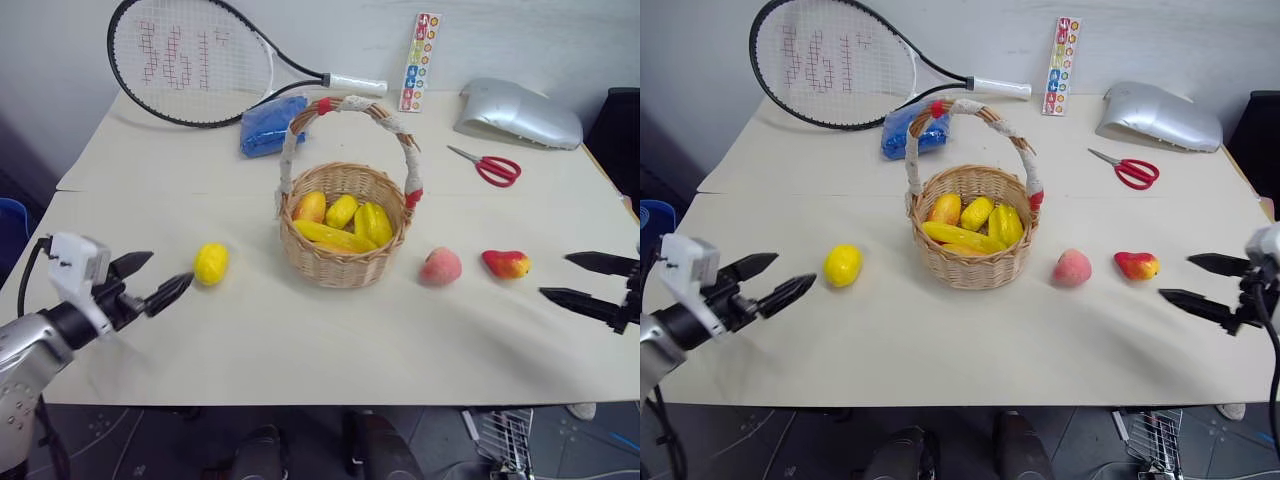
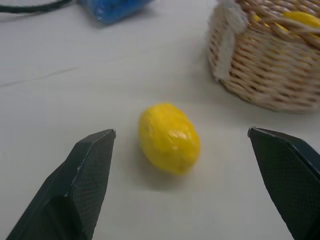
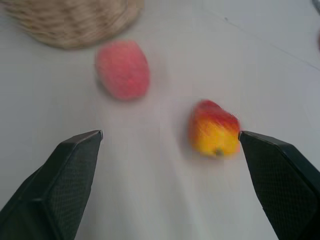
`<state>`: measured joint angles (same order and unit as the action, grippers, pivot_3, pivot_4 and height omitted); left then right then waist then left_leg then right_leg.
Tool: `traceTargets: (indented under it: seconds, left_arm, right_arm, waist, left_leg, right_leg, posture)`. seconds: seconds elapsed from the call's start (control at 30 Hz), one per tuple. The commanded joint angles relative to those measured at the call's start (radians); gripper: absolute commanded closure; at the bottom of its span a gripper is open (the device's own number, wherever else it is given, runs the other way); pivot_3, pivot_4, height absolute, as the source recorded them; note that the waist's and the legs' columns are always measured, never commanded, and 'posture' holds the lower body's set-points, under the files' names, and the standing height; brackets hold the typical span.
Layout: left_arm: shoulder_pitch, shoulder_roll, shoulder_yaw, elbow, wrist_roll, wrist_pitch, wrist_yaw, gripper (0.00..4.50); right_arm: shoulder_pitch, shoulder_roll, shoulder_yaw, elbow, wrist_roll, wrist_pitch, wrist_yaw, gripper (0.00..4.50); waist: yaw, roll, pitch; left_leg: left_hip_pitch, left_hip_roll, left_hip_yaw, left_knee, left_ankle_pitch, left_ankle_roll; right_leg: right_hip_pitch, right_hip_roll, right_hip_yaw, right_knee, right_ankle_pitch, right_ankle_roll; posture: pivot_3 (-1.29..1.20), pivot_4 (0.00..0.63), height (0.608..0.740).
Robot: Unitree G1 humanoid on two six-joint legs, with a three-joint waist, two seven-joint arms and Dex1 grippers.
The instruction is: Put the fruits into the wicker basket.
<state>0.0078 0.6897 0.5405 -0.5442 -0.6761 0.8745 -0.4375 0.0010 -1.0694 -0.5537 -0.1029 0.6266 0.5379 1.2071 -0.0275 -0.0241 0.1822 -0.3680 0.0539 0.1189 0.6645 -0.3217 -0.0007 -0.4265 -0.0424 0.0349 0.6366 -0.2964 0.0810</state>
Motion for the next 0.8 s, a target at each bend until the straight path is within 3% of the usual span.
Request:
traceTargets:
  seconds: [0.03, 0.13, 0.27, 0.53, 0.63, 0.73, 0.8]
  left_arm:
    - [-0.077, -0.022, -0.086, -0.027, 0.054, 0.150, 0.189, 0.03]
    - [-0.156, -0.063, -0.112, -0.006, 0.053, 0.246, 0.274, 0.03]
    - [-0.249, -0.083, -0.199, 0.064, 0.116, 0.243, 0.314, 0.03]
    - [-0.375, -0.106, -0.294, 0.263, 0.198, 0.221, 0.300, 0.03]
    - [-0.444, -0.091, -0.335, 0.327, 0.221, 0.220, 0.270, 0.66]
    - [-0.480, -0.090, -0.326, 0.335, 0.222, 0.224, 0.257, 1.63]
    - [-0.460, -0.065, -0.334, 0.310, 0.219, 0.229, 0.224, 1.95]
  right_arm:
    - [-0.008, 0.005, -0.038, -0.262, 0.160, 0.092, -0.021, 0.00]
    - [-0.056, -0.007, -0.046, -0.390, 0.301, 0.158, -0.051, 0.00]
    - [-0.224, -0.042, -0.026, -0.458, 0.521, 0.228, -0.130, 0.00]
    - [-0.334, -0.030, 0.049, -0.479, 0.545, 0.219, -0.195, 0.00]
    - [-0.352, -0.019, 0.072, -0.467, 0.537, 0.211, -0.204, 0.00]
    - [-0.369, -0.020, 0.084, -0.475, 0.539, 0.211, -0.223, 0.00]
    - [-0.382, -0.018, 0.088, -0.479, 0.545, 0.215, -0.250, 0.00]
  waist:
    - [0.000, 0.000, 0.000]
    - [-0.001, -0.001, 0.000]
    - [0.000, -0.002, 0.000]
    - [0.003, -0.003, -0.001]
    - [0.002, -0.004, -0.001]
    - [0.002, -0.004, -0.001]
    - [-0.002, -0.004, -0.001]
  left_leg:
    - [0.000, 0.000, 0.000, 0.000, 0.000, 0.000]
    - [0.000, -0.001, -0.001, 0.001, 0.001, 0.000]
    - [0.000, -0.002, -0.001, 0.001, 0.002, -0.001]
    - [-0.002, -0.003, -0.001, 0.001, 0.003, -0.003]
    - [-0.002, -0.003, -0.001, 0.002, 0.003, -0.003]
    - [-0.003, -0.003, -0.002, 0.002, 0.003, -0.003]
    - [-0.002, -0.003, -0.001, 0.001, 0.003, -0.003]
  right_leg:
    - [0.000, 0.000, 0.000, 0.001, 0.000, 0.000]
    - [0.000, 0.001, 0.000, 0.002, 0.000, 0.000]
    - [0.000, 0.001, -0.001, 0.002, 0.000, 0.000]
    - [0.000, -0.002, -0.001, 0.000, 0.000, 0.000]
    - [0.000, -0.002, -0.001, 0.000, 0.000, 0.000]
    - [-0.001, -0.002, -0.002, 0.000, 0.000, 0.000]
    - [-0.001, -0.002, -0.002, 0.000, 0.000, 0.000]
  posture:
    - [0.00, 0.150, 0.740]
    - [0.00, 0.150, 0.740]
    - [0.00, 0.150, 0.740]
    - [0.00, 0.150, 0.740]
    - [0.00, 0.150, 0.740]
    - [0.00, 0.150, 0.740]
    - [0.00, 0.150, 0.740]
